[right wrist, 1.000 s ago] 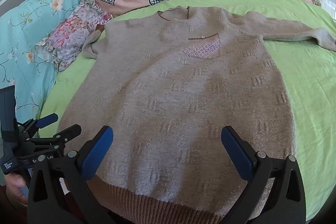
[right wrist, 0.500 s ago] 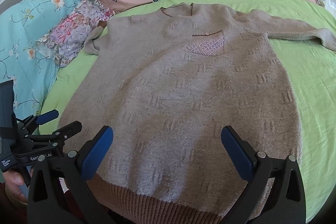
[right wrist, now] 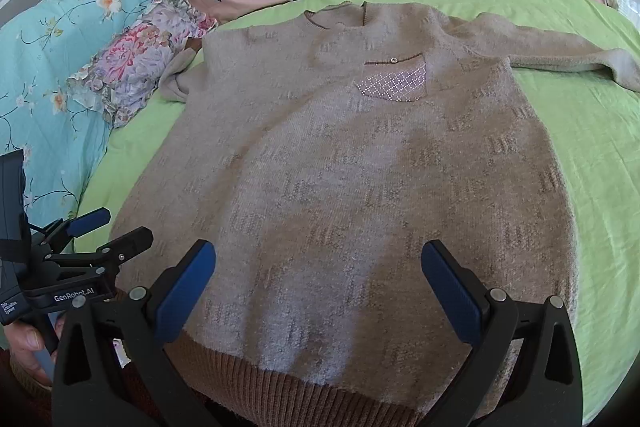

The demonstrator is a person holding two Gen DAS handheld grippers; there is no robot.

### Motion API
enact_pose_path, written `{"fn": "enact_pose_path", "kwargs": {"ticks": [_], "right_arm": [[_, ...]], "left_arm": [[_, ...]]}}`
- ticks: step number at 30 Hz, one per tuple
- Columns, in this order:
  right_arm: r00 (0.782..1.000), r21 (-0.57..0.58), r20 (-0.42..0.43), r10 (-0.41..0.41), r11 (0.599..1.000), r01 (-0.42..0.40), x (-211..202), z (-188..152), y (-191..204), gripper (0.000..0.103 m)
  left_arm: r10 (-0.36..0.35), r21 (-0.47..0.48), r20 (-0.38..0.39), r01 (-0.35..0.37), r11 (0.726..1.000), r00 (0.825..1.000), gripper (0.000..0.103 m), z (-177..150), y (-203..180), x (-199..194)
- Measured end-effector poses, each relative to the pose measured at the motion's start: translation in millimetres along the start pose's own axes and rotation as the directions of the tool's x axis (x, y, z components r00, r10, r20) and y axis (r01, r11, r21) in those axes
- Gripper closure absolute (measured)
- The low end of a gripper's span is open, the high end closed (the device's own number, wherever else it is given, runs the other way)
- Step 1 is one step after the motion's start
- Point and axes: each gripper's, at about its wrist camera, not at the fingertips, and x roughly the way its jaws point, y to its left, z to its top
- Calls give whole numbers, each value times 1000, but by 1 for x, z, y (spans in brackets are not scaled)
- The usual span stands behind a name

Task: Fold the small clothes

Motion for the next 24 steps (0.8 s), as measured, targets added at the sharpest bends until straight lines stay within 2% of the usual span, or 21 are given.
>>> {"fn": "enact_pose_path", "kwargs": {"ticks": [15, 24], "right_arm": [[1000, 1, 4, 3, 1000, -3, 1, 0, 1, 1], [1000, 29, -19, 3, 1000, -2, 1, 9, -11, 0]], "left_arm": [[-1, -4, -22, 1, 1000, 1000, 5, 3, 0, 4], [-17, -10, -20, 17, 1000, 1000, 5, 15, 3, 15]]}}
